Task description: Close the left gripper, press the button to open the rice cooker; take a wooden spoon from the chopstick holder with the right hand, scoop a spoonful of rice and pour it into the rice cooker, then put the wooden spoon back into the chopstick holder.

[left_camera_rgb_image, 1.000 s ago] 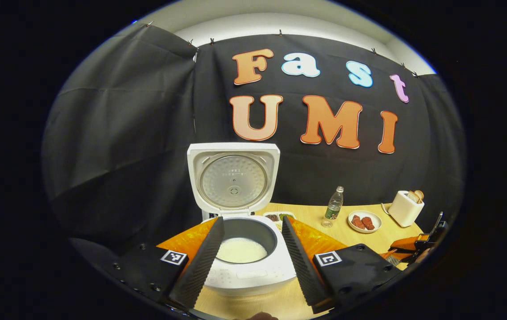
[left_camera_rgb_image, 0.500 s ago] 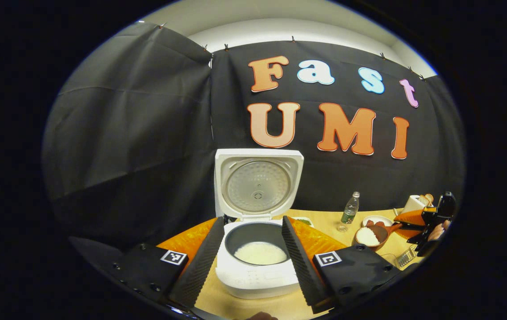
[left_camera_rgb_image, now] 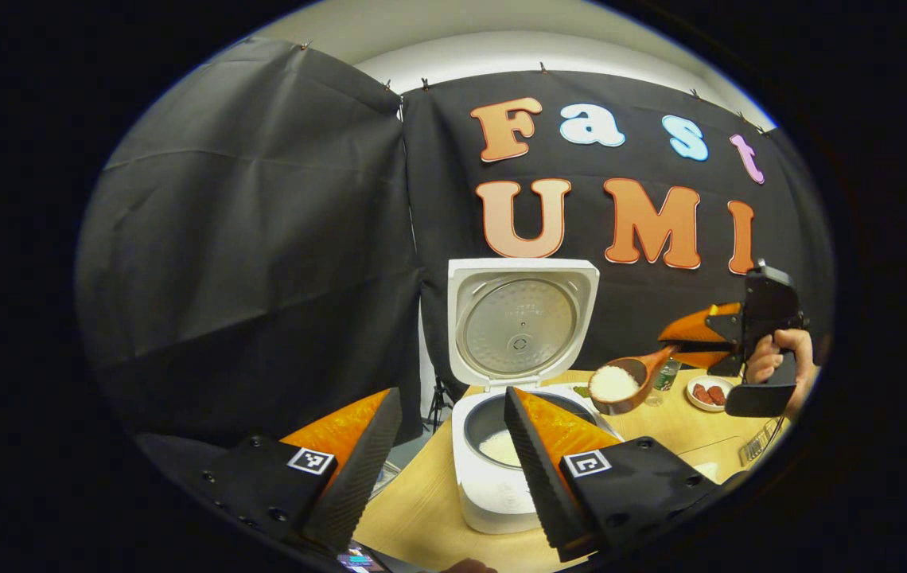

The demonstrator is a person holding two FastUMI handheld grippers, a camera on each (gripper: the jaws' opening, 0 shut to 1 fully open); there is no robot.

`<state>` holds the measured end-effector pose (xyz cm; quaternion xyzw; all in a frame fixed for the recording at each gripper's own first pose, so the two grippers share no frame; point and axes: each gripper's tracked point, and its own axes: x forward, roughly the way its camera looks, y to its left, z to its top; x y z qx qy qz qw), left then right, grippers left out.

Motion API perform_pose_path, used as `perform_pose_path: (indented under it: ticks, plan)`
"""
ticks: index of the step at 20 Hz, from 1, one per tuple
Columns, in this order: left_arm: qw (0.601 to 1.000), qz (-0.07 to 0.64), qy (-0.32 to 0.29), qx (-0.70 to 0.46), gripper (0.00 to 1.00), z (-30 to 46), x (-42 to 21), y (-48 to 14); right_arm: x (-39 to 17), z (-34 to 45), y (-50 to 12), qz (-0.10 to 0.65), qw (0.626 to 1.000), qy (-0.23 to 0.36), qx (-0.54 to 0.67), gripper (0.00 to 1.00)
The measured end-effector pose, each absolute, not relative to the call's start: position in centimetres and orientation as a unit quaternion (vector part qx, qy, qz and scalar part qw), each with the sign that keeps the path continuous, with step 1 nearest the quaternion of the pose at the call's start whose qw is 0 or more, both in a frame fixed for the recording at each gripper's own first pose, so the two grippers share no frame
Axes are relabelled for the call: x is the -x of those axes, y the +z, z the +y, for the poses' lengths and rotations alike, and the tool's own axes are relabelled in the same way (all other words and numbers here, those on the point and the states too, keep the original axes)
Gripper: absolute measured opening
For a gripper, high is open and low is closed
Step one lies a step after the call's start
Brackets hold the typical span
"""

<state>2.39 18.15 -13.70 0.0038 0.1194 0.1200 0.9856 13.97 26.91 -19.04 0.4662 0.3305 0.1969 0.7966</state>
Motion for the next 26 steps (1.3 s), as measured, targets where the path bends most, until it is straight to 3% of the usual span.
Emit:
perform_pose_path:
  ticks: [3, 4, 6, 7, 8, 9, 21, 23, 26]
  plan:
    - [0.987, 0.122, 0.106, -0.01, 0.89, 18.0, -2.7, -13.9, -15.1, 29.7, -18.3, 0.31, 0.839, 0.21, -0.395, 0.11]
    - [0.988, 0.121, 0.1, -0.01, 0.94, 17.9, -2.8, -13.9, -15.5, 30.3, -18.0, 0.3, 0.855, 0.213, -0.365, 0.11]
    - [0.989, 0.12, 0.088, -0.01, 0.89, 17.5, -3.1, -13.9, -16.2, 31.9, -17.4, 0.282, 0.88, 0.222, -0.311, 0.11]
    - [0.989, 0.12, 0.085, -0.009, 0.94, 17.4, -3.2, -14.1, -16.2, 32.7, -17.2, 0.277, 0.888, 0.226, -0.29, 0.11]
    - [0.989, 0.122, 0.083, -0.007, 0.89, 17.6, -3.4, -14.1, -16.3, 33.2, -17.1, 0.273, 0.893, 0.23, -0.275, 0.11]
    - [0.989, 0.123, 0.084, -0.005, 0.94, 17.9, -3.4, -14.4, -16.2, 33.7, -17.1, 0.271, 0.896, 0.235, -0.26, 0.11]
    - [0.986, 0.147, 0.078, 0.01, 0.94, 19.4, -3.1, -16.2, -12.1, 39.2, -15.1, 0.177, 0.929, 0.324, -0.026, 0.11]
    - [0.986, 0.148, 0.077, 0.012, 0.89, 19.6, -2.8, -16.4, -11.6, 39.7, -14.3, 0.157, 0.93, 0.333, 0.003, 0.11]
    - [0.986, 0.149, 0.077, 0.013, 0.94, 19.8, -2.6, -16.5, -10.6, 40.3, -12.8, 0.123, 0.929, 0.348, 0.041, 0.11]
